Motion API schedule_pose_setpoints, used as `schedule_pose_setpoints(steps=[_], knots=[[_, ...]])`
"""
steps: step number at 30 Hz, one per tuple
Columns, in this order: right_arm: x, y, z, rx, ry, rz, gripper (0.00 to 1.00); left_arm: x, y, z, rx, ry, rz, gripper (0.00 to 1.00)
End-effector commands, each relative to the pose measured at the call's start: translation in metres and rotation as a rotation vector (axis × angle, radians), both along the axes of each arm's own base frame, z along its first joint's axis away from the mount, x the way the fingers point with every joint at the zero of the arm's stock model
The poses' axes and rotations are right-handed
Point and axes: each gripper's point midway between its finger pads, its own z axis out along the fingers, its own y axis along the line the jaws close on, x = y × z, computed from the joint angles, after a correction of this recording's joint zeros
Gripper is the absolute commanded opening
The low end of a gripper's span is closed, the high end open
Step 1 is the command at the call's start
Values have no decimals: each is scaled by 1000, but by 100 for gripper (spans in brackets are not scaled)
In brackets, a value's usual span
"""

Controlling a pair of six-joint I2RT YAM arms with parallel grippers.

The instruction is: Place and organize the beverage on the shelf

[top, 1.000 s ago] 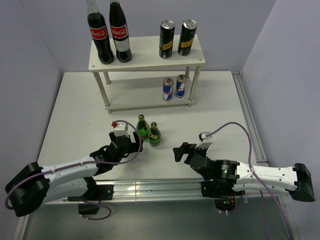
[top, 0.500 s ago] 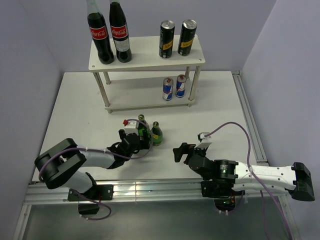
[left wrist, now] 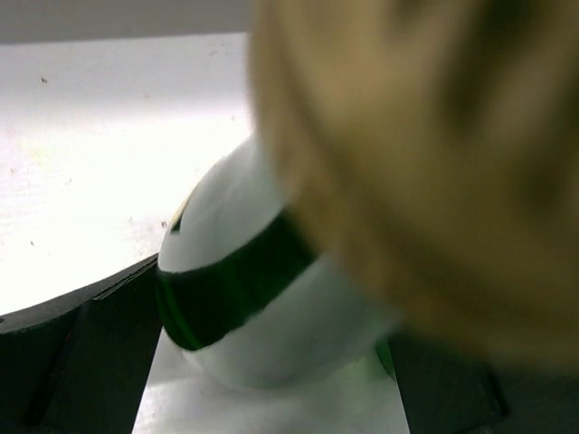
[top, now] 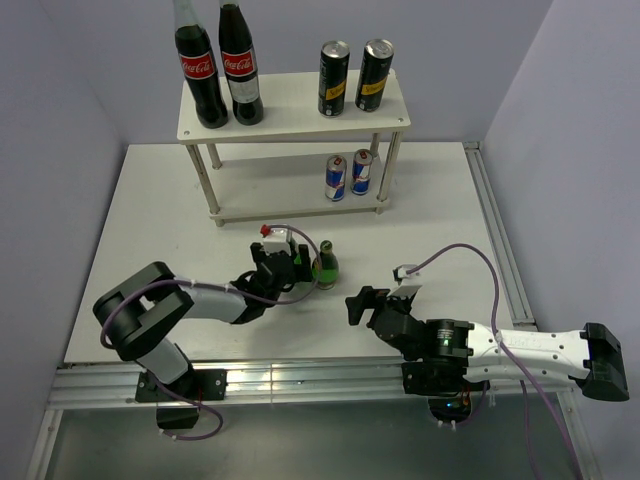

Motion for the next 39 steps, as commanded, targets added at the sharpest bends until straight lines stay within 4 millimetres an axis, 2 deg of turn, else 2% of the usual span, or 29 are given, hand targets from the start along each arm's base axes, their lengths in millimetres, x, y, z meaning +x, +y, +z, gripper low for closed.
schedule_pose_setpoints(steps=[1, 7, 10, 11, 13, 14, 18, 19, 20, 21, 24, 25, 27, 30, 32, 35, 39], knots=[[5, 2, 15, 47, -37, -24, 100, 19, -9, 22, -35, -72, 25, 99], [4, 3, 15, 49, -35, -22, 100, 35, -1, 13, -19, -84, 75, 96], [4, 3, 14, 48, -34, -21, 100, 44, 5, 3, -7, -73, 92, 87], [4, 3, 15, 46, -33, -21, 100, 45, 6, -2, 2, -65, 95, 76], [4, 3, 14, 46, -33, -21, 100, 50, 9, -5, 3, -60, 110, 62], [4, 3, 15, 49, -33, -21, 100, 50, 10, -9, 13, -53, 115, 49], [4, 2, 14, 49, -31, -21, 100, 46, 16, -10, 23, -42, 124, 25], [4, 2, 14, 50, -32, -22, 100, 46, 17, -2, 11, -53, 129, 14], [4, 2, 15, 56, -31, -22, 100, 43, 21, -2, 20, -43, 136, 9], [3, 2, 15, 56, -31, -22, 100, 43, 24, 11, 6, -58, 151, 0], [4, 1, 14, 56, -33, -23, 100, 41, 37, 25, 46, -59, 193, 0], [3, 2, 15, 58, -33, -21, 100, 41, 40, 43, 29, -84, 207, 0], [4, 2, 15, 59, -34, -22, 100, 42, 49, 59, 55, -102, 234, 0], [4, 1, 16, 62, -36, -23, 100, 42, 57, 99, 40, -163, 257, 0], [4, 2, 17, 63, -38, -20, 100, 47, 60, 114, 39, -183, 258, 0], [4, 1, 17, 66, -39, -20, 100, 59, 72, 130, 33, -205, 289, 0], [3, 1, 17, 73, -39, -20, 100, 79, 83, 140, 42, -220, 314, 0]])
